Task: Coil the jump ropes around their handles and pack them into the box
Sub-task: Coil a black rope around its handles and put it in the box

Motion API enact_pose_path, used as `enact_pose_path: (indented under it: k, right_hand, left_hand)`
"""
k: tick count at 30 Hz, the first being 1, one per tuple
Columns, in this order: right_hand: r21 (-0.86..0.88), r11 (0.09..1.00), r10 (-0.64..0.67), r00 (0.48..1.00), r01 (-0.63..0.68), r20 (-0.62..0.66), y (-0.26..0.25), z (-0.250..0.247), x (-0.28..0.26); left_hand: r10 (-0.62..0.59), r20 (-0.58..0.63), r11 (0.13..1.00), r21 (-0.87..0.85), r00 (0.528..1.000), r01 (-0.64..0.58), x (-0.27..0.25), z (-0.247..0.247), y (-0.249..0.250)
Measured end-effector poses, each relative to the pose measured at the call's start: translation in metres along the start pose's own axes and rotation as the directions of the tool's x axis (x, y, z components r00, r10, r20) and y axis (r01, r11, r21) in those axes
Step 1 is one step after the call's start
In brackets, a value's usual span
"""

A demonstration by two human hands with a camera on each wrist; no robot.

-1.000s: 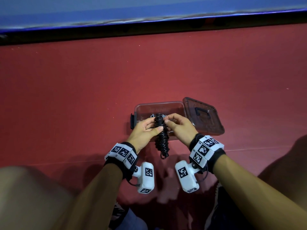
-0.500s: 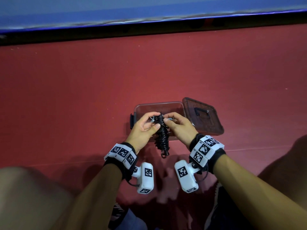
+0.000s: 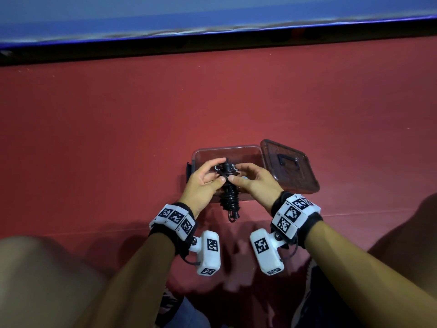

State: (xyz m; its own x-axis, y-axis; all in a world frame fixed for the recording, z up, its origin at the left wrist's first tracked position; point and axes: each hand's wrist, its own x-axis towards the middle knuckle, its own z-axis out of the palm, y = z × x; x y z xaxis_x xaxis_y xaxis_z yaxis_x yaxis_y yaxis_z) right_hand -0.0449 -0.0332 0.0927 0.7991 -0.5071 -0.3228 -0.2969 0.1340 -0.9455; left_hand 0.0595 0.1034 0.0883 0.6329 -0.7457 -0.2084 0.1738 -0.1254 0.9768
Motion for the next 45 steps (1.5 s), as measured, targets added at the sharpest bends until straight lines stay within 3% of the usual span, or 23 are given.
enact_pose_path:
  k: [5, 16, 24, 31, 45]
  right_hand:
    - [0.031, 0.999, 0.033, 0.999, -0.034, 0.021, -0.001, 0.005, -0.004]
    - [-0.018, 1.0, 0.02, 0.999, -0.02, -0.026, 0.003, 0.003, -0.003]
    - [0.064, 0.997, 0.037, 0.998, -0.034, -0.054, -0.002, -0.001, 0.007]
    - [0.098, 0.991, 0.095, 0.991, -0.085, -0.096, -0.003, 0.001, 0.039]
    - [-0.004, 0.967, 0.254, 0.96, -0.256, -0.118, 0.041, -0.005, 0.107]
  left_hand:
    - [0.013, -0.054, 1.0, 0.0, 0.998, -0.013, 0.001, -0.002, -0.001]
    - [-0.033, -0.007, 0.998, -0.048, 0.999, 0.033, 0.0, -0.001, -0.002]
    - [-0.174, -0.031, 0.984, -0.029, 0.984, 0.173, 0.006, -0.002, -0.001]
    - [-0.256, -0.009, 0.963, -0.095, 0.967, 0.254, 0.029, 0.003, -0.005]
    - [-0.39, -0.129, 0.921, -0.049, 0.912, 0.387, 0.099, -0.004, -0.051]
